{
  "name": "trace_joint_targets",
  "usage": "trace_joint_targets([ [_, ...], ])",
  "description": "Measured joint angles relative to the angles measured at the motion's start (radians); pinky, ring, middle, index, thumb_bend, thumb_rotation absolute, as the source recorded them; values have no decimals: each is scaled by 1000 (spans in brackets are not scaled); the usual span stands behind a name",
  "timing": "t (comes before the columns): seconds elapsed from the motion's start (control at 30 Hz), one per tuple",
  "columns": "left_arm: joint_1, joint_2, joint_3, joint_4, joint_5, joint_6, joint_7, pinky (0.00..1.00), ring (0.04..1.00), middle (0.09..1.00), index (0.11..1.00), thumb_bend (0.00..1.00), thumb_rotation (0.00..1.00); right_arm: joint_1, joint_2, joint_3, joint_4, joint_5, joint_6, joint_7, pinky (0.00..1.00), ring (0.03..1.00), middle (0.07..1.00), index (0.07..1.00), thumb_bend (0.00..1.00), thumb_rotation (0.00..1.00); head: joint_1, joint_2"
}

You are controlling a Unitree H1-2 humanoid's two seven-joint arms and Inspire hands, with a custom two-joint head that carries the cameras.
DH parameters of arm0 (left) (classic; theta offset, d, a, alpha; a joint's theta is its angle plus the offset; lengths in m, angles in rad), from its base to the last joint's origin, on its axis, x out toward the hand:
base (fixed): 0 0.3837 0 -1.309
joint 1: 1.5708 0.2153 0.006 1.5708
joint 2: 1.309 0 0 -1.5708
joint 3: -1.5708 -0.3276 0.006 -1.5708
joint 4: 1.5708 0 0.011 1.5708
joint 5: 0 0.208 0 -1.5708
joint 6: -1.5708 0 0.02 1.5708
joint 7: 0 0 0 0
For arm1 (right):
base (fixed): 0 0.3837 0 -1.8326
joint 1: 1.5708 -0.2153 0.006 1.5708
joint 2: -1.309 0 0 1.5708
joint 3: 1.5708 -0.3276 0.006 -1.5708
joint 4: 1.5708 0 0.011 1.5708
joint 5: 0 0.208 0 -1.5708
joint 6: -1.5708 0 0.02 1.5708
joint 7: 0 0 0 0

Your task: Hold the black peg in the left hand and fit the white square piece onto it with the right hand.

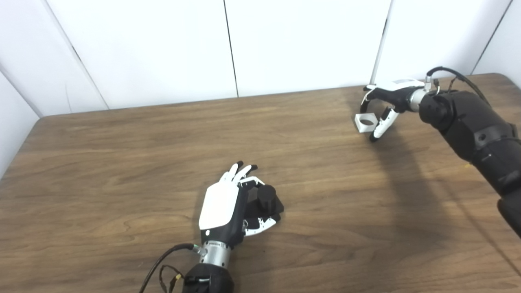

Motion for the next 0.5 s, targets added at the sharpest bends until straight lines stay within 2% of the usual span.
trace_joint_targets([
  [0.5, -6, -5, 4, 13, -6, -4, 9, 943, 975, 888, 492, 523, 70, -9, 4, 0, 22, 2, -23, -9, 1000, 1000, 967, 610, 812, 203, 5, -5],
])
